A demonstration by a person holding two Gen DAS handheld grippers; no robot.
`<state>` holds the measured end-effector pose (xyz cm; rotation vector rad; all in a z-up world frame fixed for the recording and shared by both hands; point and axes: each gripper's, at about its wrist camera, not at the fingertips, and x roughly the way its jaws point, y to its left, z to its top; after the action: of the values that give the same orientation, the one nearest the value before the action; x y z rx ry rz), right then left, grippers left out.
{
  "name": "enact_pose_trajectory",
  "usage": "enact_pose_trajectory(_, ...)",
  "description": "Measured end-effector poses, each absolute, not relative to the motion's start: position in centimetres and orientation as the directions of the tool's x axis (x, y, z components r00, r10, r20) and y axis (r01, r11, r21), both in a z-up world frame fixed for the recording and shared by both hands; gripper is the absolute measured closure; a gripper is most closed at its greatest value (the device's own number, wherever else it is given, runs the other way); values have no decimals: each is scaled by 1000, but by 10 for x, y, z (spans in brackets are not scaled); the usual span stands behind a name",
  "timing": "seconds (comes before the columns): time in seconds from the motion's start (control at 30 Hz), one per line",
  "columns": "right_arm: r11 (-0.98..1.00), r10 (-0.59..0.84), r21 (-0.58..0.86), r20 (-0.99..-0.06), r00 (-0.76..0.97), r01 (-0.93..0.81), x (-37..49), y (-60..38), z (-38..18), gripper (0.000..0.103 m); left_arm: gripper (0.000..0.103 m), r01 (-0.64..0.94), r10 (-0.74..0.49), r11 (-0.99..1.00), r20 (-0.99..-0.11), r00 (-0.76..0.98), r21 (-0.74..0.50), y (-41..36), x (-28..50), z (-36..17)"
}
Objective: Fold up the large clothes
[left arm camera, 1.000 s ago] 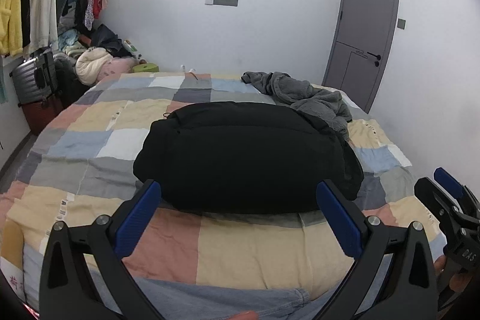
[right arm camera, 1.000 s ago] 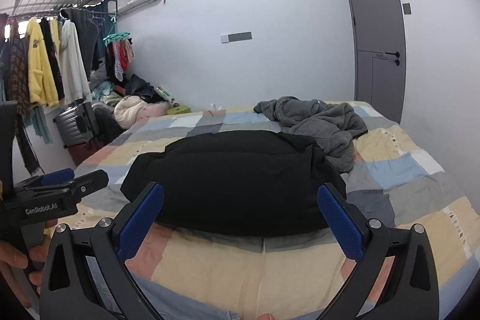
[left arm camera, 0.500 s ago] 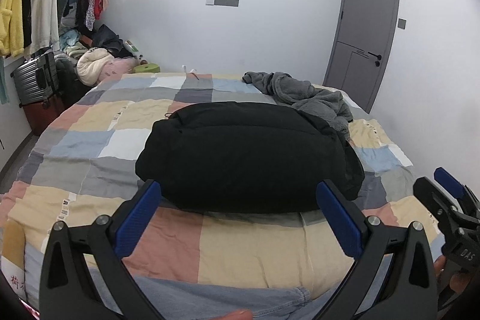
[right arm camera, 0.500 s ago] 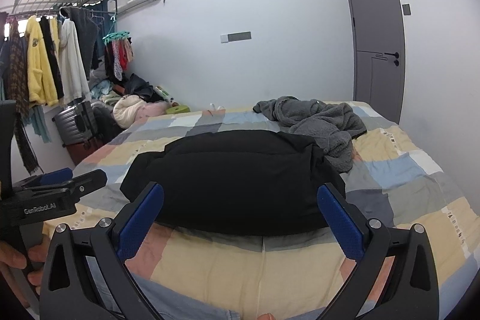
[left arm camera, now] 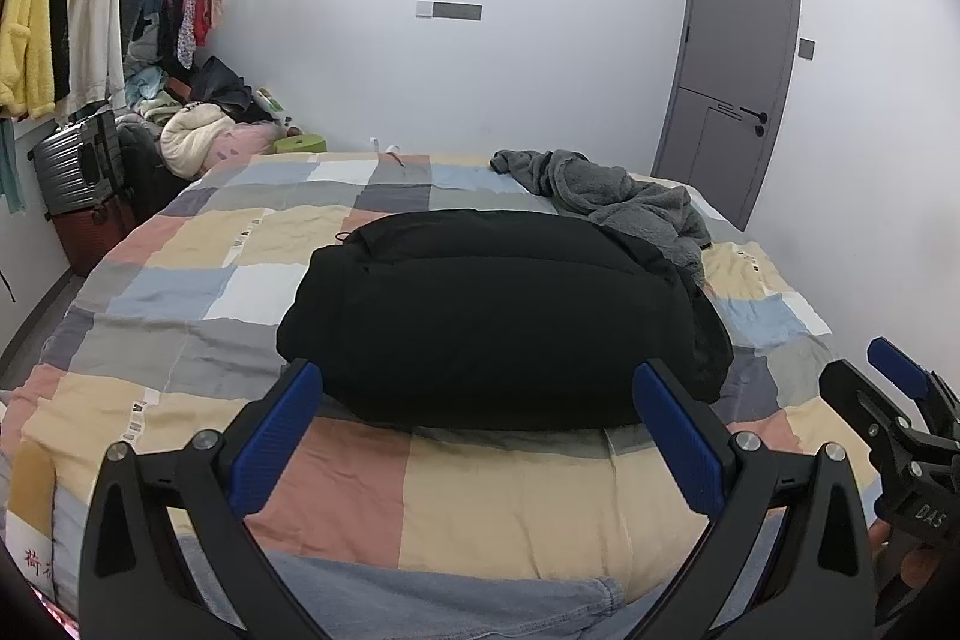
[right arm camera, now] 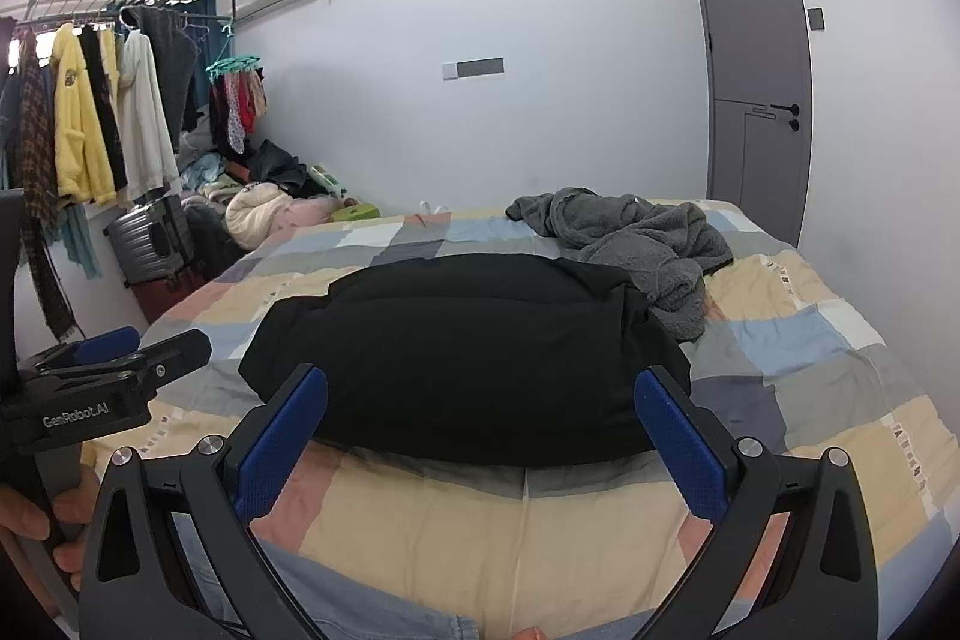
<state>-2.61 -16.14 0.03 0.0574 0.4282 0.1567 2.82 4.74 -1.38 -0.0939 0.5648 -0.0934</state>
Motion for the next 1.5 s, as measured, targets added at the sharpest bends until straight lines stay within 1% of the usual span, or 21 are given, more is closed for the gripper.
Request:
enact_pose_trajectory(0.2,986,161,102,-400,903,-130,-28,-162,-1,0,0,79,-130,990,-530,838,-118,47,27,-9)
enact_pose_trajectory(0.57,989,145,84,-404,903,-121,-29,-161,-1,0,0,79,-124,991,-530,839,-107,46,26,-6)
enact_pose_trajectory(0.77,990,136,86,-401,906,-111,-29,-161,-1,0,0,64,-119,990,-522,845,-122,50,25,-5)
enact_pose_trajectory(0.93,981,192,107,-404,894,-162,-27,-158,-3,0,0,51,-104,992,-518,849,-115,54,21,-5)
enact_pose_trajectory(1.03,982,184,106,-400,898,-154,-26,-158,-3,0,0,28,-81,994,-509,857,-110,56,18,-4)
enact_pose_trajectory(1.5,987,162,89,-397,903,-137,-29,-155,0,0,0,44,-95,993,-507,857,-111,55,15,-4)
